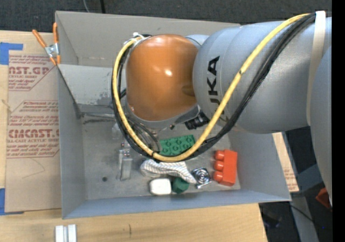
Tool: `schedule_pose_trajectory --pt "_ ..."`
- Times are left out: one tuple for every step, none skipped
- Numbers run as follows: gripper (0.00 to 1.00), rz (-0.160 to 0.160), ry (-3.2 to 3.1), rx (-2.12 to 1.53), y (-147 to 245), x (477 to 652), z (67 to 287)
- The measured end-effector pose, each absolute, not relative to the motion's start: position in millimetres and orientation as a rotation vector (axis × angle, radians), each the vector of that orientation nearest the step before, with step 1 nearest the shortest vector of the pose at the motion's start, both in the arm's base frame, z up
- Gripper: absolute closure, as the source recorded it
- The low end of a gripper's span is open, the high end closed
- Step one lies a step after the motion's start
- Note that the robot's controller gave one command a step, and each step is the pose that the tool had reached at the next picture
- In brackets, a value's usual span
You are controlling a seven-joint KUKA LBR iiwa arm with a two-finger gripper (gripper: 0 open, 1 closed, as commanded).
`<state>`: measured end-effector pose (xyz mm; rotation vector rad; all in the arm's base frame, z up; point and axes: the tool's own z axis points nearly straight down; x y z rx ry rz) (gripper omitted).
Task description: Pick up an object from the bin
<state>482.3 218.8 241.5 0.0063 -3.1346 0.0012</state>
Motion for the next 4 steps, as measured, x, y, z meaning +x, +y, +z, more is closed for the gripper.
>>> schedule_pose_trajectory --pt "0.0 -0.002 -3.142 0.002 217 484.3 246" --pt "0.0 -0.006 -3.118 0.409 184 490.7 218" --pt "0.0 -0.002 -3.056 0.757 154 562.0 169" --pt "0.0 -0.004 -2.947 1.099 136 560.6 158"
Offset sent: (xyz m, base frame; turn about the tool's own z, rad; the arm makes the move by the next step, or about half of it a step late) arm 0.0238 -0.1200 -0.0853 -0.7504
